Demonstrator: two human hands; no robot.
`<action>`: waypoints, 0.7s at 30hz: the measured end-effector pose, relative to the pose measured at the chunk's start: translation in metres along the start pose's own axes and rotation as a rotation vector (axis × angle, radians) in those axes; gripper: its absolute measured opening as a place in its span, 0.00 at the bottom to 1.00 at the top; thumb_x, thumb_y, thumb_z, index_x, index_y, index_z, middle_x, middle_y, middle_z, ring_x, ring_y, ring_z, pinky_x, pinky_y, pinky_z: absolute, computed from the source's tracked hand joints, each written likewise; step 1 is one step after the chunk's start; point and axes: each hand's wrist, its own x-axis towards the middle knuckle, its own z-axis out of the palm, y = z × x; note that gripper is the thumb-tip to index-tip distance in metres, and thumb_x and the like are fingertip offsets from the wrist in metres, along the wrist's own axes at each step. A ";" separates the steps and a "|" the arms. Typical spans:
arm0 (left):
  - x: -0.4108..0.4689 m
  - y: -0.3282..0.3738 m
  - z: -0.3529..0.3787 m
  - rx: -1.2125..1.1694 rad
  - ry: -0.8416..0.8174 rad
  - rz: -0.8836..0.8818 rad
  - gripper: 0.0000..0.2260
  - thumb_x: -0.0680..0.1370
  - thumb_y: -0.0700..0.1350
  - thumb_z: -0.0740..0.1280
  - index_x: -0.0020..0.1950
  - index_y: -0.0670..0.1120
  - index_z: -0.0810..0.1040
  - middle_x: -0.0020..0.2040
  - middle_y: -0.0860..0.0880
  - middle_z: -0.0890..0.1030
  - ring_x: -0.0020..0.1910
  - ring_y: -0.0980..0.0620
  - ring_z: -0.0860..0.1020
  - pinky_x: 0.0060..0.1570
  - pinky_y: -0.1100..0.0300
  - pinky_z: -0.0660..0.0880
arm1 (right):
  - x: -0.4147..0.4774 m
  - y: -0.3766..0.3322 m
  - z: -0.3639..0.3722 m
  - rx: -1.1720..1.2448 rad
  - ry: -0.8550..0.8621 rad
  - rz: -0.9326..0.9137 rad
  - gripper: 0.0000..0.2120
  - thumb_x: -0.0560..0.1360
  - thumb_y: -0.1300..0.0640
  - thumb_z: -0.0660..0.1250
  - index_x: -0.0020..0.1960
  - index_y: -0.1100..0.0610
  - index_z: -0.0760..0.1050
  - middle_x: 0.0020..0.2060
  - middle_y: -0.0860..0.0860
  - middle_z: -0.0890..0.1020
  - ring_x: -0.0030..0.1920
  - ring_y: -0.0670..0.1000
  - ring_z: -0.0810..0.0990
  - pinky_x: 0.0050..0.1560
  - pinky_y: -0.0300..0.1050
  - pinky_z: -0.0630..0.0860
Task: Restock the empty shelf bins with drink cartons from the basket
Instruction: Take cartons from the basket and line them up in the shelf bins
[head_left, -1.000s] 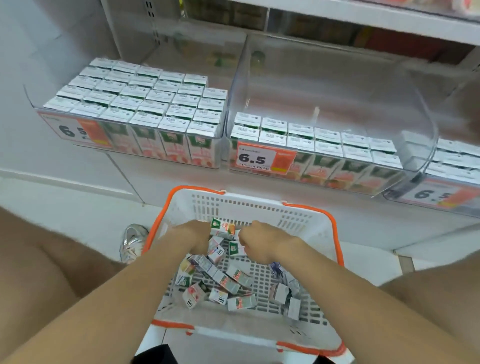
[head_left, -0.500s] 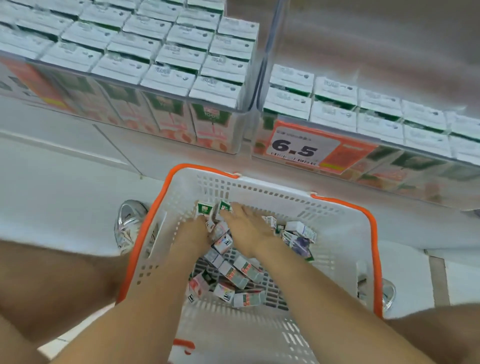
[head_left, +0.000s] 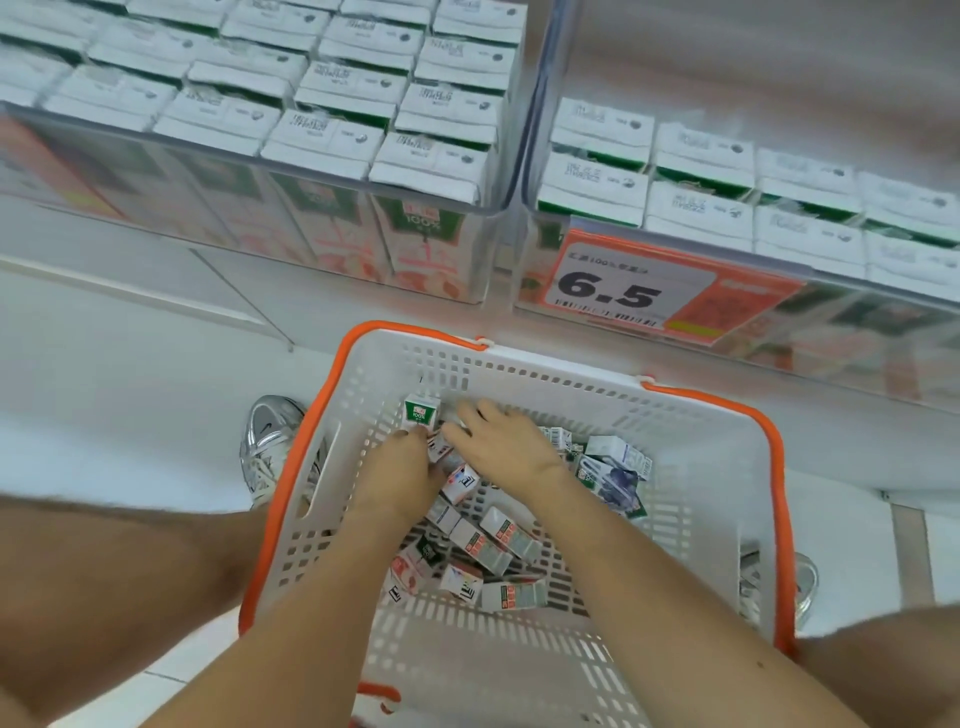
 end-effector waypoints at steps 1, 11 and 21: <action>-0.004 0.001 -0.003 -0.056 0.015 0.007 0.13 0.78 0.48 0.72 0.60 0.46 0.78 0.49 0.46 0.83 0.44 0.48 0.80 0.38 0.58 0.70 | 0.000 0.001 -0.003 0.013 -0.009 0.004 0.27 0.76 0.68 0.68 0.72 0.57 0.63 0.73 0.60 0.68 0.67 0.61 0.71 0.49 0.54 0.79; -0.039 0.026 -0.067 -0.796 0.117 -0.200 0.14 0.74 0.48 0.78 0.54 0.47 0.76 0.44 0.48 0.85 0.40 0.49 0.85 0.44 0.51 0.84 | -0.053 0.021 -0.045 0.348 0.112 0.211 0.18 0.85 0.43 0.61 0.68 0.53 0.71 0.59 0.55 0.66 0.49 0.57 0.76 0.48 0.54 0.78; -0.090 0.060 -0.160 -1.137 -0.261 -0.252 0.15 0.74 0.39 0.75 0.60 0.44 0.79 0.52 0.40 0.85 0.43 0.45 0.87 0.47 0.53 0.85 | -0.139 0.014 -0.149 0.629 0.382 0.407 0.14 0.83 0.39 0.60 0.49 0.48 0.77 0.27 0.44 0.73 0.31 0.45 0.73 0.37 0.49 0.76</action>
